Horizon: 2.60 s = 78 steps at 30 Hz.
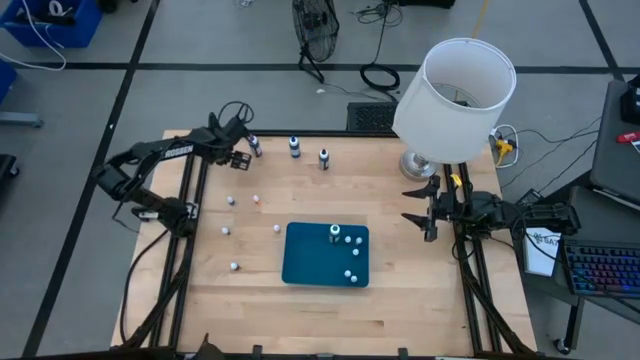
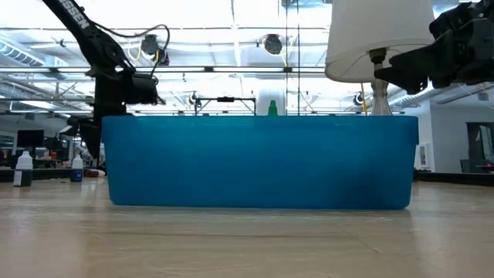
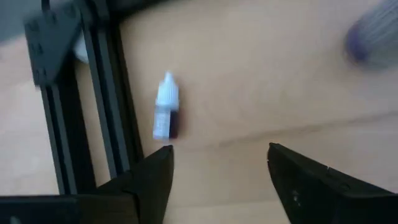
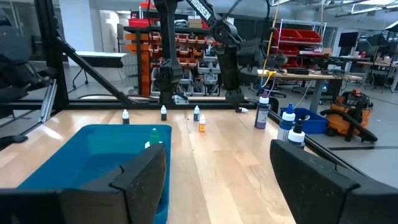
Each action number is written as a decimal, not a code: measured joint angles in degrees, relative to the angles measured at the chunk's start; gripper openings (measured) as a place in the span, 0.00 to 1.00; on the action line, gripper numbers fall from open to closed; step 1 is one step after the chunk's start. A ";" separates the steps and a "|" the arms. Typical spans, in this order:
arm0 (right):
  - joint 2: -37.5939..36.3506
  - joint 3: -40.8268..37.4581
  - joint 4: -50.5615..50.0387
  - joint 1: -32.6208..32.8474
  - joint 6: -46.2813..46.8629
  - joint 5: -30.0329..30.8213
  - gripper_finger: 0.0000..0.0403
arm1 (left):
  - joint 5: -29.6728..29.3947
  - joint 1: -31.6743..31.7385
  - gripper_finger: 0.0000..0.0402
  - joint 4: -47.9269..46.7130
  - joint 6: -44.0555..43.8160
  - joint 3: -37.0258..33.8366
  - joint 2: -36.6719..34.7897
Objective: Pick & Place food coloring
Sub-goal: Put the large purple food coloring bottle into the blue bin
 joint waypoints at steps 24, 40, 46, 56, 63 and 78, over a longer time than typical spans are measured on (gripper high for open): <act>0.00 0.26 0.25 0.00 0.00 -0.06 0.68 | -6.99 -0.46 0.01 -5.86 -3.58 19.39 9.06; -0.02 0.33 0.25 0.00 0.02 -0.09 0.69 | -8.24 2.37 0.00 -11.32 -10.25 17.22 14.75; -0.01 0.33 0.25 0.00 0.02 -0.10 0.67 | -8.14 -0.36 0.00 -12.31 -7.65 16.84 10.23; 0.00 0.33 0.25 0.00 0.02 -0.11 0.68 | 0.01 -5.75 0.03 -6.99 9.39 17.00 3.48; -0.01 0.33 0.25 0.00 0.01 -0.11 0.67 | 5.54 -10.01 0.21 -2.22 18.32 17.05 -1.61; -0.01 0.35 0.25 0.00 0.02 -0.09 0.68 | 8.23 -7.71 0.69 -2.16 19.49 17.15 6.12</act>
